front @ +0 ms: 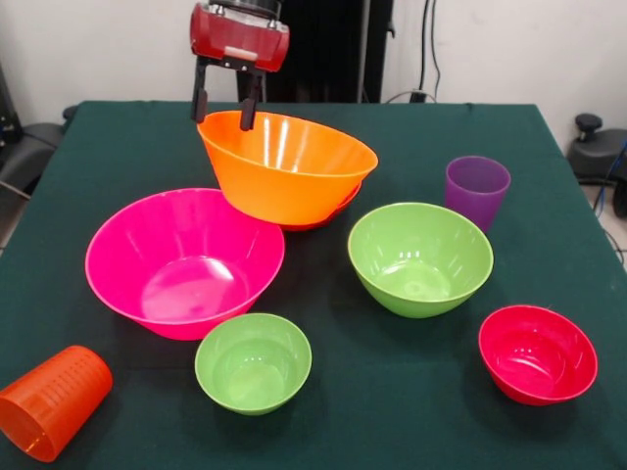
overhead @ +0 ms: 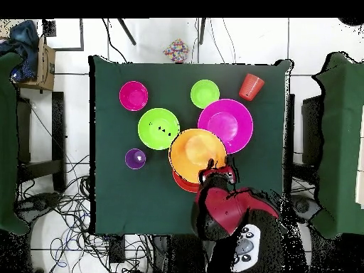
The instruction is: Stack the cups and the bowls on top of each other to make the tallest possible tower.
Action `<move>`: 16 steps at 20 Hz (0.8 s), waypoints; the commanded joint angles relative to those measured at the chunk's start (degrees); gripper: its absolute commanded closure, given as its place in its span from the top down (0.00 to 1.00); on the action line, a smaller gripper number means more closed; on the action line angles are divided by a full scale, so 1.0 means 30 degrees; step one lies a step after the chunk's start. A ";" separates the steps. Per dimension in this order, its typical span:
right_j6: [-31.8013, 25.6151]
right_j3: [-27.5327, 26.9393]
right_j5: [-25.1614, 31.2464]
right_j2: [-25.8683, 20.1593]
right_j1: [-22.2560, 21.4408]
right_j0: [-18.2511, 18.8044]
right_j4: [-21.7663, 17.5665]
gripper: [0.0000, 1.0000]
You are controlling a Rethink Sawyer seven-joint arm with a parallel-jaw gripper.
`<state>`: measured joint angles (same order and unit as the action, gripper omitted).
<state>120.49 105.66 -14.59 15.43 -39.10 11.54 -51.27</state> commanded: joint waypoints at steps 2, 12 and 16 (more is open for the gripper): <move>-0.0633 -0.1318 -0.1153 -0.0229 0.1676 -0.0461 -0.1136 1.00; -0.0738 -0.2100 -0.2687 0.1453 0.3437 -0.1404 0.0091 1.00; -0.0663 -0.2264 -0.2802 0.1717 0.3629 -0.1559 0.0047 1.00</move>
<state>120.49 103.45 -21.98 22.36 -31.93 8.48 -51.22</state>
